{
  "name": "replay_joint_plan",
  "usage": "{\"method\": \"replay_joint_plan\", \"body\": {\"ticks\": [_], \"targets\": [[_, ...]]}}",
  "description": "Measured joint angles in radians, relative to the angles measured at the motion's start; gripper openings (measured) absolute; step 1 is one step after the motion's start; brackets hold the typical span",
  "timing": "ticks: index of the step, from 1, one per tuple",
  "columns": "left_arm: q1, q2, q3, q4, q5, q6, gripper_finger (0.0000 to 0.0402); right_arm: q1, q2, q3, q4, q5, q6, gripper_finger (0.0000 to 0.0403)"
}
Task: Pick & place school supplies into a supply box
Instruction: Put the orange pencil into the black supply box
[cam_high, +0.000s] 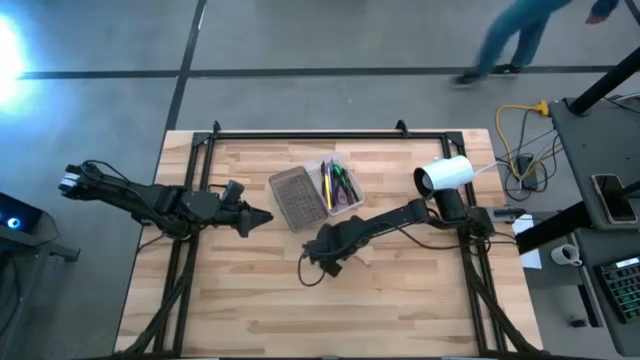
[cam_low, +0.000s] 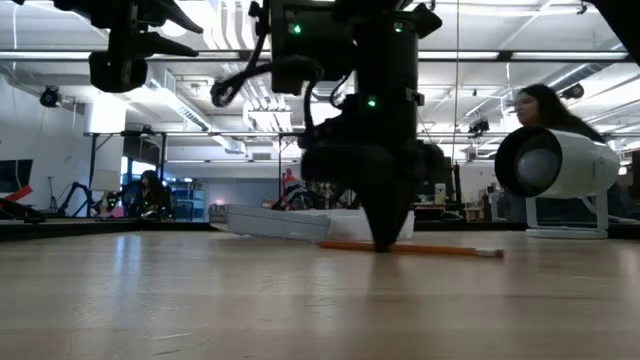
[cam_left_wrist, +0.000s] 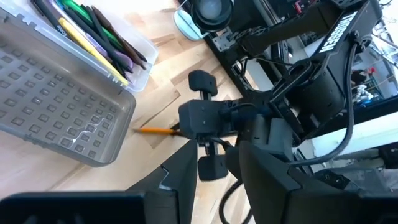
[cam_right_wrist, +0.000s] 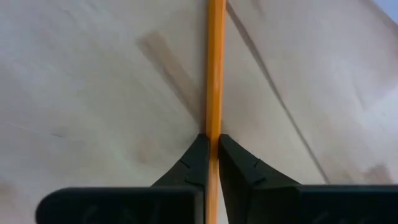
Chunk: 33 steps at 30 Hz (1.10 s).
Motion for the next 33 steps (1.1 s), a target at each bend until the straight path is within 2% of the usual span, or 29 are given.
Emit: {"method": "replay_joint_plan", "body": {"ticks": [6, 11, 16, 18, 21, 25, 33], "targets": [[-0.017, 0.0, 0.0, 0.0, -0.001, 0.008, 0.0104, 0.018, -0.081, -0.02, -0.07, 0.055, 0.06, 0.0012], [-0.026, 0.002, -0.005, -0.006, 0.0, 0.008, 0.0104, 0.001, -0.284, -0.062, -0.062, 0.168, 0.176, 0.0012], [-0.026, 0.01, -0.006, -0.008, -0.011, 0.02, 0.0104, -0.167, -0.441, -0.189, 0.05, 0.161, 0.135, 0.0011], [-0.026, 0.014, -0.006, -0.007, -0.014, 0.025, 0.0104, -0.255, -0.489, -0.228, 0.134, 0.101, 0.053, 0.0011], [-0.026, 0.019, -0.006, -0.007, -0.017, 0.026, 0.0104, -0.352, -0.487, -0.248, 0.237, 0.016, -0.076, 0.0011], [-0.026, 0.023, -0.006, -0.008, -0.016, 0.025, 0.0104, -0.421, -0.447, -0.209, 0.291, -0.033, -0.165, 0.0011], [-0.026, 0.036, -0.006, -0.008, -0.016, 0.001, 0.0104, -0.487, -0.27, -0.093, 0.303, -0.058, -0.314, 0.0013]]}}
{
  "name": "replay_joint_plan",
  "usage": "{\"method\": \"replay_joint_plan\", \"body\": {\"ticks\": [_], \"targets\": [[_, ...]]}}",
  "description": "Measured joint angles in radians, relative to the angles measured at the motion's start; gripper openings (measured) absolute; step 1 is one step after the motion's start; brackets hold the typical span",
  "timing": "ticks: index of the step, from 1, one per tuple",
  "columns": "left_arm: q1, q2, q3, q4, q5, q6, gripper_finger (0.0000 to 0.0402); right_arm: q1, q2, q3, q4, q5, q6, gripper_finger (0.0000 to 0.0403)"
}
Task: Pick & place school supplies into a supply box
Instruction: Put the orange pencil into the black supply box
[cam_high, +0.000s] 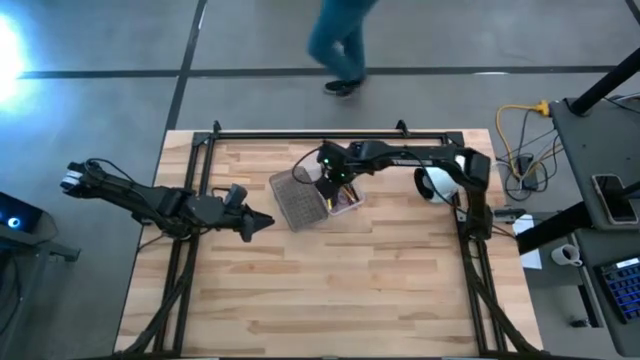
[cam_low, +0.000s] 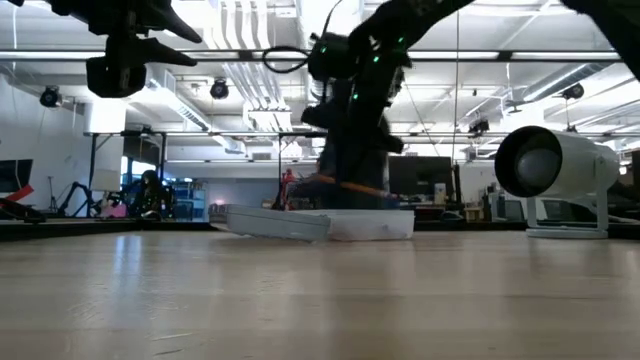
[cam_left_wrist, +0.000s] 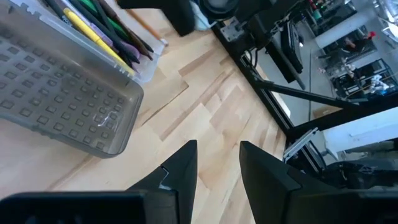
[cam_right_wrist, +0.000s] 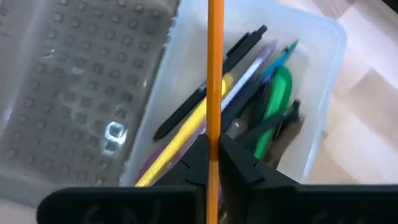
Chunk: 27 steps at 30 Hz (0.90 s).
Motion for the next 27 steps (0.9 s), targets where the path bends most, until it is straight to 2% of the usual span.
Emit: {"method": "replay_joint_plan", "body": {"ticks": [6, 10, 21, 27], "targets": [[0.0, 0.005, 0.0, 0.001, 0.0, -0.013, 0.0104, -0.031, 0.087, 0.085, -0.017, -0.004, -0.059, 0.0013], [0.0, 0.005, 0.0, 0.001, 0.001, -0.019, 0.0104, -0.036, 0.103, 0.111, -0.049, 0.042, -0.047, 0.0018], [-0.004, 0.005, 0.0, 0.0, 0.001, -0.012, 0.0104, -0.039, 0.101, 0.109, -0.044, -0.04, -0.045, 0.013], [-0.004, 0.005, 0.0, -0.001, 0.001, -0.009, 0.0104, -0.023, 0.052, 0.109, -0.049, -0.022, -0.035, 0.0161]]}}
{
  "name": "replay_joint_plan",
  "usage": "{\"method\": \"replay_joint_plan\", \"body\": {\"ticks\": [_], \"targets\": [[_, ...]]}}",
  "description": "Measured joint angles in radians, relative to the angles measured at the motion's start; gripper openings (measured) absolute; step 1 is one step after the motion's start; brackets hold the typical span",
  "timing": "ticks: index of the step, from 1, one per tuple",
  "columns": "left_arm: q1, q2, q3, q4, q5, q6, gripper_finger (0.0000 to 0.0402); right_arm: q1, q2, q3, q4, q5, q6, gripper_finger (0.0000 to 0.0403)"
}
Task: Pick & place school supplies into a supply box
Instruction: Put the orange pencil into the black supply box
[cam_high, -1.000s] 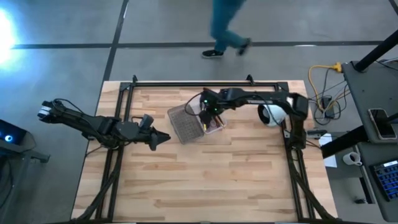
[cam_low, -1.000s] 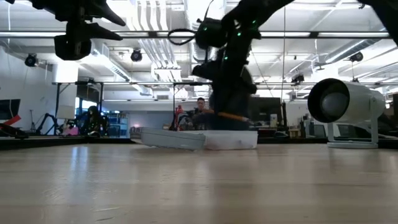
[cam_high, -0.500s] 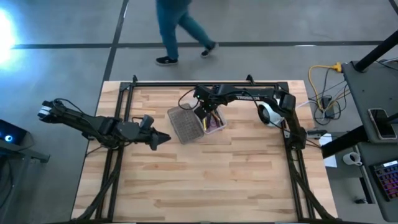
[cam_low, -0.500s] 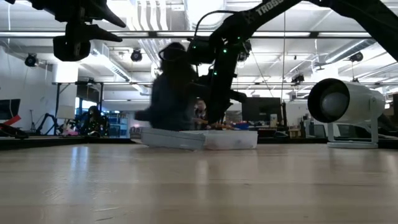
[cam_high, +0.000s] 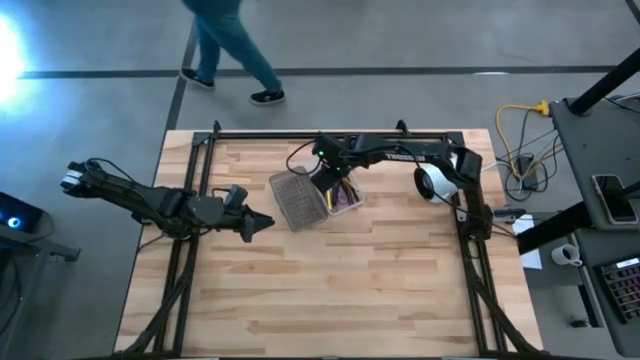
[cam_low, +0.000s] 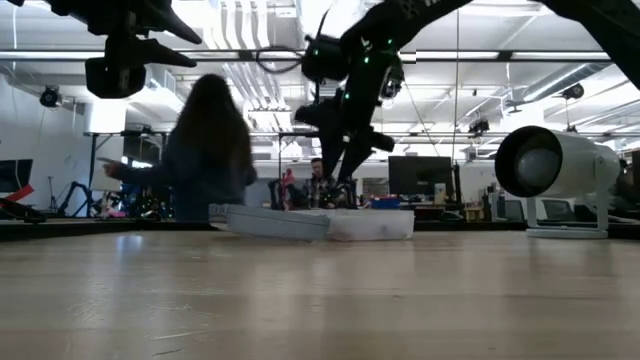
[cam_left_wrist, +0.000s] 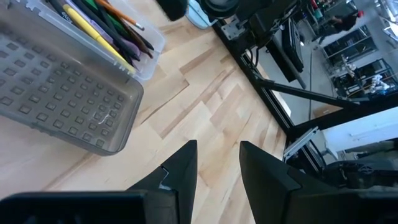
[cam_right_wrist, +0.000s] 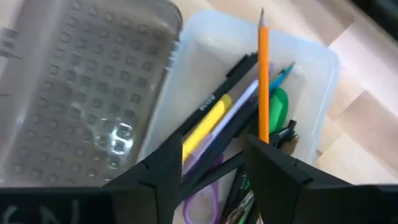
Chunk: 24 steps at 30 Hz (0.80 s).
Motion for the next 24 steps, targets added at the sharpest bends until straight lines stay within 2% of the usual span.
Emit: {"method": "replay_joint_plan", "body": {"ticks": [6, 9, 11, 24], "targets": [[0.0, 0.0, 0.0, 0.0, 0.0, 0.008, 0.0104, 0.016, -0.103, -0.002, -0.008, 0.029, -0.002, 0.016], [0.0, 0.0, 0.0, 0.0, 0.0, 0.009, 0.0104, 0.029, -0.162, -0.007, -0.008, 0.095, -0.003, 0.0153], [0.0, 0.0, 0.0, 0.0, 0.0, 0.009, 0.0104, 0.029, -0.17, -0.01, -0.026, 0.089, -0.002, 0.0147], [0.0, 0.0, 0.0, 0.001, -0.006, -0.014, 0.0104, -0.023, 0.043, -0.018, -0.038, 0.007, -0.005, 0.0126]]}}
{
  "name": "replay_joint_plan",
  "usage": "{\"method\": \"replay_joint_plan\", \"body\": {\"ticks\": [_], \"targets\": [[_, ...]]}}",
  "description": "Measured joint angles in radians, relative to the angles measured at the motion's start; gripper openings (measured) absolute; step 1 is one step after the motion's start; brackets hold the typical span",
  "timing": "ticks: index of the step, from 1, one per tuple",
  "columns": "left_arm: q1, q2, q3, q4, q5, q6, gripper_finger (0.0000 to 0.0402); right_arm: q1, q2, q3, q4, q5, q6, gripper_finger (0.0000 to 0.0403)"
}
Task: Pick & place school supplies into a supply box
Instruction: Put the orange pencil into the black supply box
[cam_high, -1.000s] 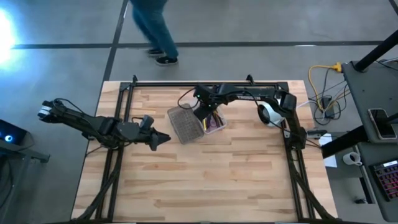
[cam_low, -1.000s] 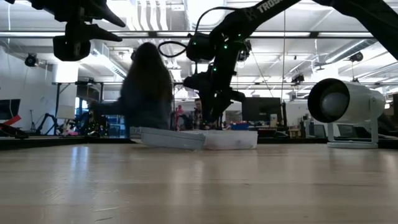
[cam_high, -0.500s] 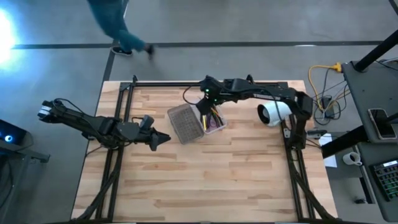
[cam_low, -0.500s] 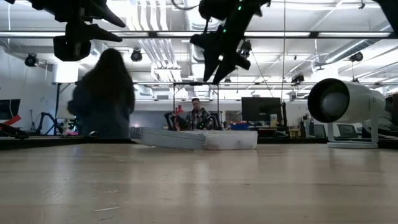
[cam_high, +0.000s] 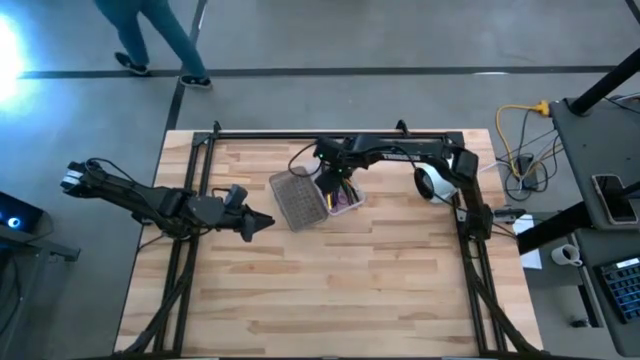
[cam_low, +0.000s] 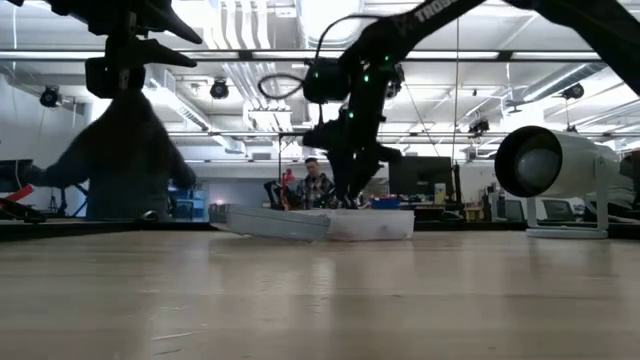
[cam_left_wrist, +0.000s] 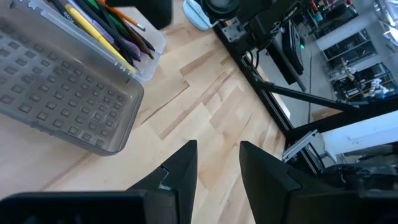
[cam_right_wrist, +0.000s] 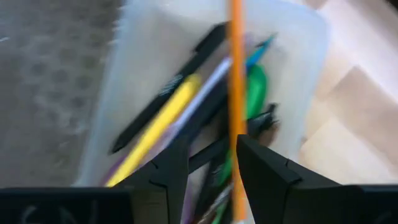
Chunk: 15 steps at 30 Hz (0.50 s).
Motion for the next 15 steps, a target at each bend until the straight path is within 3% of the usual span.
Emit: {"method": "replay_joint_plan", "body": {"ticks": [6, 15], "targets": [[0.0, 0.0, 0.0, 0.0, -0.001, -0.023, 0.0104, -0.04, 0.021, 0.0, 0.024, 0.033, -0.039, 0.0128], [0.0, 0.0, 0.0, 0.0, -0.001, -0.026, 0.0104, -0.058, 0.056, 0.001, 0.065, -0.05, -0.063, 0.0117]]}}
